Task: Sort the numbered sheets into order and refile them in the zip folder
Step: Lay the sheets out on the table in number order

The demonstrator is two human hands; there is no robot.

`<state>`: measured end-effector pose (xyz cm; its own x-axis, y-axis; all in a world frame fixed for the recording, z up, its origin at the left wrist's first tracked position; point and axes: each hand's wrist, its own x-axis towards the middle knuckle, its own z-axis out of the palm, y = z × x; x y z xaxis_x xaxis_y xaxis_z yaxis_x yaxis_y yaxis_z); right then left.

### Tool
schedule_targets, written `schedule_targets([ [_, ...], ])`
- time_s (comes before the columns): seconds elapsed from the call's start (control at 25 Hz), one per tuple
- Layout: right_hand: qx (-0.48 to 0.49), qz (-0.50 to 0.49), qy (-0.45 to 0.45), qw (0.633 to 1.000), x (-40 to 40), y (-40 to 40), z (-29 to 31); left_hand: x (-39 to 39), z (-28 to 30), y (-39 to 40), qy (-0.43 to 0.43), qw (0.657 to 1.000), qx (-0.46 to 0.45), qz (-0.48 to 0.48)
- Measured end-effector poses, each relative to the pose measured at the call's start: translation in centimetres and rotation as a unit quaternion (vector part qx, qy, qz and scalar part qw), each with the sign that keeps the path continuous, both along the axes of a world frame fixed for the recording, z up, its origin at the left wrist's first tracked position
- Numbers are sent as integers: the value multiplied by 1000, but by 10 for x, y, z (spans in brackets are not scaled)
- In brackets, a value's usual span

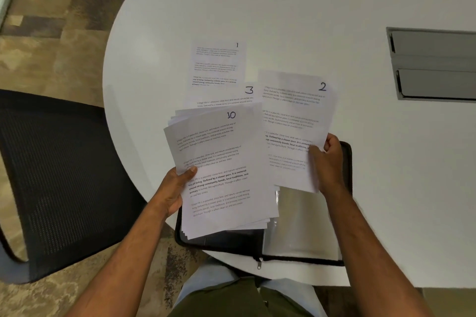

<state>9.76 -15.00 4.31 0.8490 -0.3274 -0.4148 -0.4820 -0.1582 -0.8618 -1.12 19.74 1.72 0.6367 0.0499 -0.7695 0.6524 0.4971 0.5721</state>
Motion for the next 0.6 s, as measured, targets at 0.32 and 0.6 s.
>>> schedule_targets([
  [0.32,-79,-54,-48,994,112,1,-29,41,-20,14,39,999,13,11],
  [0.6,-152,13,-14,988,191,-1,-75,67,-34,19,71,997,29,11],
])
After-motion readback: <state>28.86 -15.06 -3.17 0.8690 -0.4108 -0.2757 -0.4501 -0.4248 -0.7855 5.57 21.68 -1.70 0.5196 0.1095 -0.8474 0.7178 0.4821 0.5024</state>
